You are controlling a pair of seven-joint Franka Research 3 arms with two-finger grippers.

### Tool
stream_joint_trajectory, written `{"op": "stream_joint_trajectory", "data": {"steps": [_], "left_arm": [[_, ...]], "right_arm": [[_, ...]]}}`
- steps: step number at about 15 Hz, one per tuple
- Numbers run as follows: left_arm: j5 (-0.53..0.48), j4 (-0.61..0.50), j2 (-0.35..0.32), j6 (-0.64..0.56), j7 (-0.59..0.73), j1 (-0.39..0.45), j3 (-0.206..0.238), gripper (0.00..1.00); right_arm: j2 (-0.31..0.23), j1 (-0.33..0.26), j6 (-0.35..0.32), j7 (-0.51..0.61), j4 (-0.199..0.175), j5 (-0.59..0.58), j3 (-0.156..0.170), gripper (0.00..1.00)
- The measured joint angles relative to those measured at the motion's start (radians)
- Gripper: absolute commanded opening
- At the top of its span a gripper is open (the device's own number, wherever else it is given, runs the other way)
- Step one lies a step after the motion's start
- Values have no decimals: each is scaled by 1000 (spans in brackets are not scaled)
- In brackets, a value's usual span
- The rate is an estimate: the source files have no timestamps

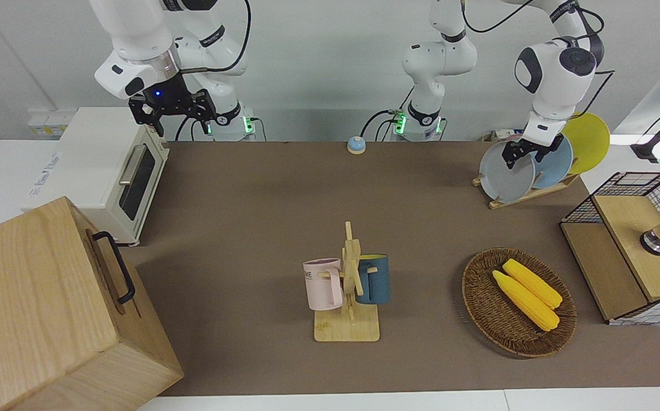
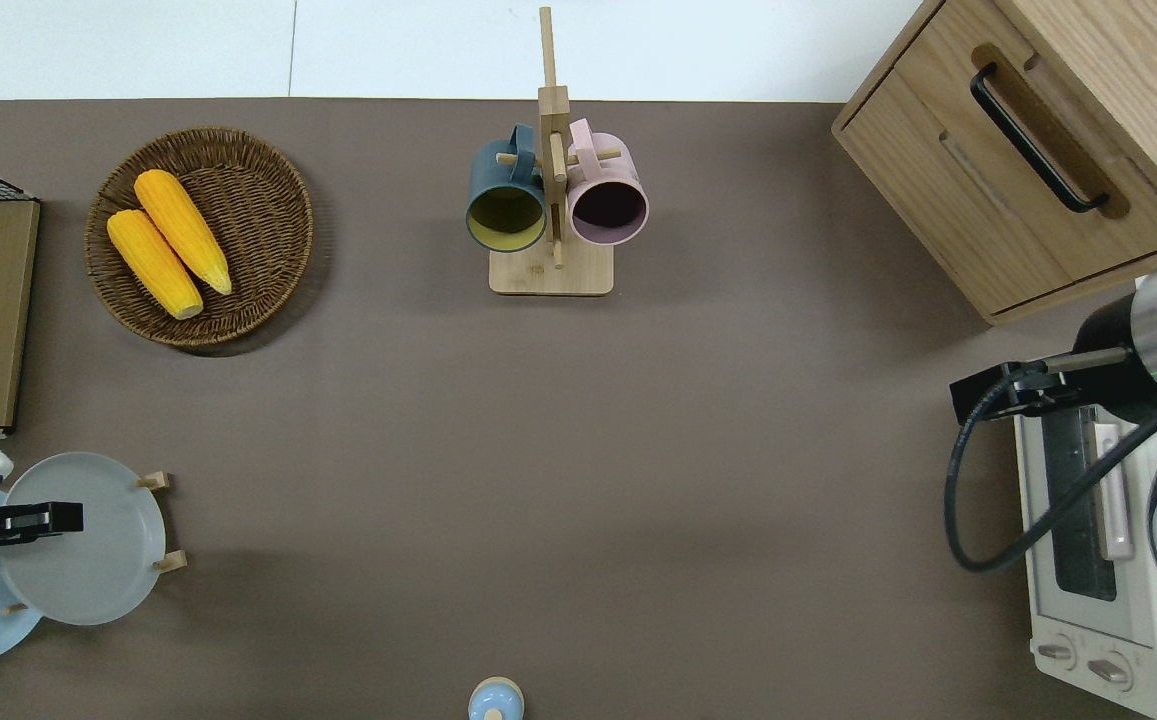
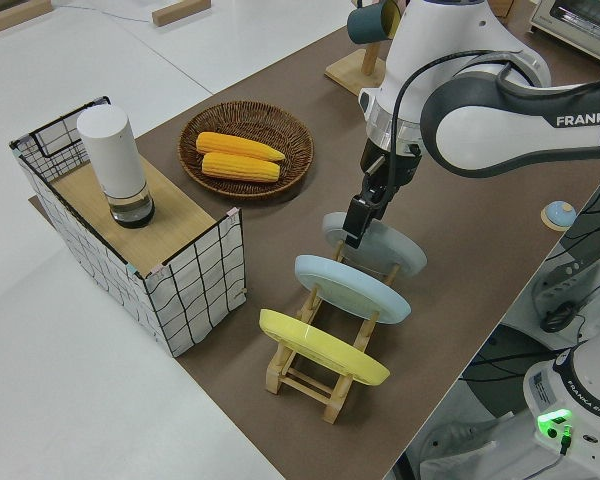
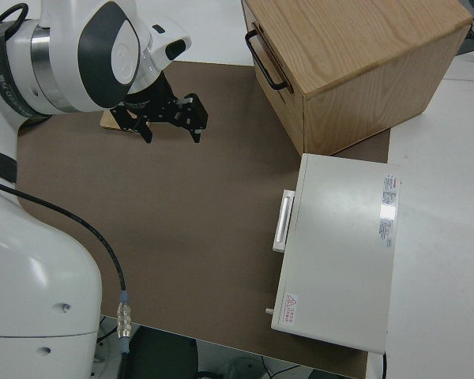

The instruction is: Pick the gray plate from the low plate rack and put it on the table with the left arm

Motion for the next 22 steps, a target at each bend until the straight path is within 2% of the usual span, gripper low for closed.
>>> {"op": "stream_joint_trajectory", "data": {"steps": [1,3,5,12,18,22], "left_arm": [[0,-2,0,2,0,0,0,189],[0,-5,0,6,1,0,0,57],[0,-5,0,7,1,0,0,0],[1,-2,-3,4,1,0,0,0],[1,137,-25,-199,3,-3,-15,0],[-15,199,-29,-274,4,-17,-26,0]], "right_arm": [[0,0,0,0,0,0,0,983],[0,0,0,0,0,0,0,983],[0,0,0,0,0,0,0,983],[0,0,0,0,0,0,0,983],[0,0,0,0,0,0,0,983],[0,0,0,0,0,0,0,983]]}}
